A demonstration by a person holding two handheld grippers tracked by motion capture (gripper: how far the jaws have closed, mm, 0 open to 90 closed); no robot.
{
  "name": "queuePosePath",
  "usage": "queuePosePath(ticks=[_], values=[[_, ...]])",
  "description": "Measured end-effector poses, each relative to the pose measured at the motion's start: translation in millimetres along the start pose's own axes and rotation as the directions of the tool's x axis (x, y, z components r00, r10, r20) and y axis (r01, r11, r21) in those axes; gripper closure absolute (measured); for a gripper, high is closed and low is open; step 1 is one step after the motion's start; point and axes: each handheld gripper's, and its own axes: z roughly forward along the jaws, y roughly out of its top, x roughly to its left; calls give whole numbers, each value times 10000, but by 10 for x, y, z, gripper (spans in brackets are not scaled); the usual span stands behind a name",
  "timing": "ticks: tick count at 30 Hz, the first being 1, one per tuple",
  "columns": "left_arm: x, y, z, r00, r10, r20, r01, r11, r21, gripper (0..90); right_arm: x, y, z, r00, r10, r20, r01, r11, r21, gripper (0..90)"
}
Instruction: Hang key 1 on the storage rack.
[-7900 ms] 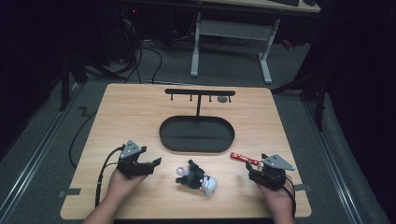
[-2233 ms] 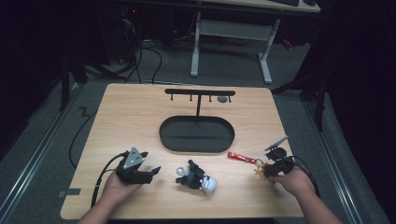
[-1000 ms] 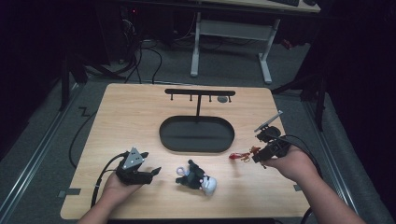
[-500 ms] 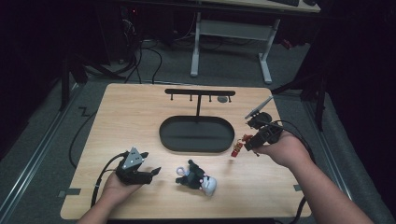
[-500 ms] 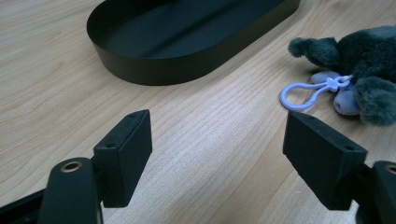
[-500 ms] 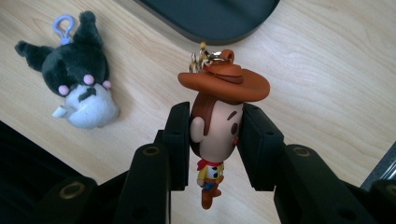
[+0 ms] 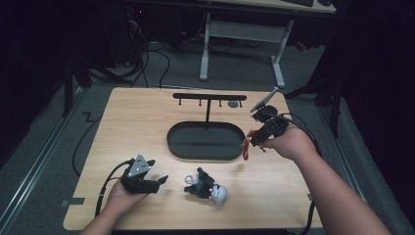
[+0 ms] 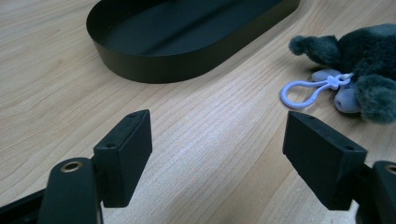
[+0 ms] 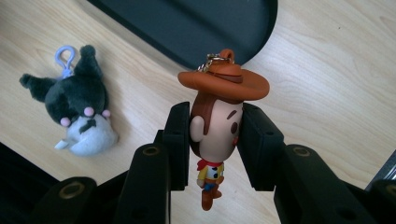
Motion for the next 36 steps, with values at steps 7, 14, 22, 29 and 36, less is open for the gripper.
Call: queuePosePath(ticks=[7, 14, 22, 29, 36], values=[[10, -4, 3, 10000, 2, 14, -2, 10000, 26, 244, -82, 159, -10, 9999, 119, 102, -117, 9998, -186, 662], [12, -4, 9, 10000, 15, 16, -15, 10000, 38, 243, -149, 293, -31, 9995, 288, 145, -282, 9989, -366, 662], [12, -3, 14, 10000, 23, 33, -24, 10000, 57, 243, -215, 417, -62, 9990, 394, 219, -384, 9983, -441, 662], [19, -6, 21, 10000, 35, 36, -35, 10000, 88, 243, -246, 525, -78, 9993, 286, 223, -274, 9983, -508, 662], [21, -9, 27, 10000, 45, 39, -45, 9999, 116, 243, -241, 615, -81, 9991, 333, 268, -317, 9979, -560, 662]])
